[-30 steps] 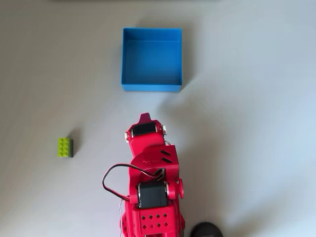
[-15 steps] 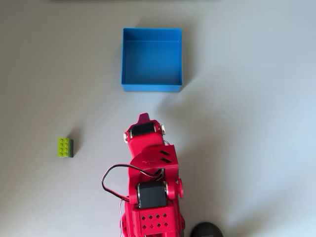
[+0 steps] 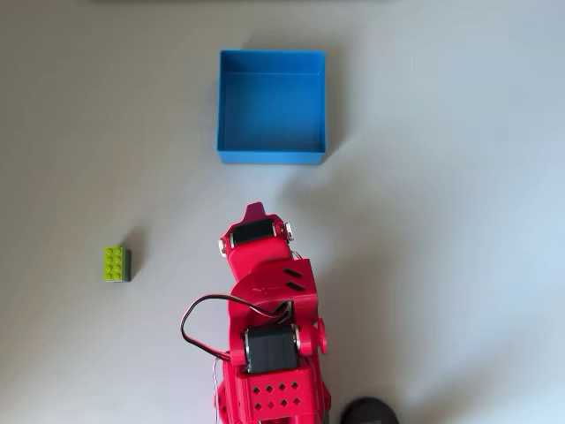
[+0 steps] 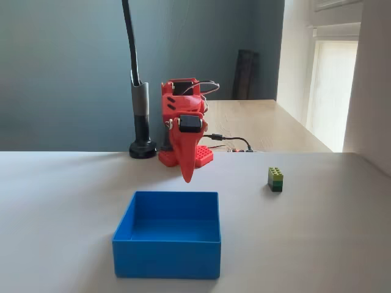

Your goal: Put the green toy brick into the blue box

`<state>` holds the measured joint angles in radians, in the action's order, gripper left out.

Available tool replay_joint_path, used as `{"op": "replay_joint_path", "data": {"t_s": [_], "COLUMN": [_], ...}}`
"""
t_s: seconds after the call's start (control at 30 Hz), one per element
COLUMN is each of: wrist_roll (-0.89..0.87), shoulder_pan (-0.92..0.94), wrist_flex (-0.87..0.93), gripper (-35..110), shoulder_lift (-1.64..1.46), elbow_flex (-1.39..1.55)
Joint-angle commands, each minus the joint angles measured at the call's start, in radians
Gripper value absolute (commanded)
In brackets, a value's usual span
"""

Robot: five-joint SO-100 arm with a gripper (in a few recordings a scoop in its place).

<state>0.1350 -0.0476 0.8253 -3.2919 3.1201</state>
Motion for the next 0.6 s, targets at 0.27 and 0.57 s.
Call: {"op": "replay_joint_path", "data": {"t_s": [0.27, 0.57], "wrist_roll": [-0.048, -0.014], "shoulder_pan": [-0.008, -0.025], "wrist_flex": [-0.02, -0.114], "gripper": [0, 0], "shoulder_lift": [-0.009, 0.167], "elbow_flex": [-0.009, -0.178]}}
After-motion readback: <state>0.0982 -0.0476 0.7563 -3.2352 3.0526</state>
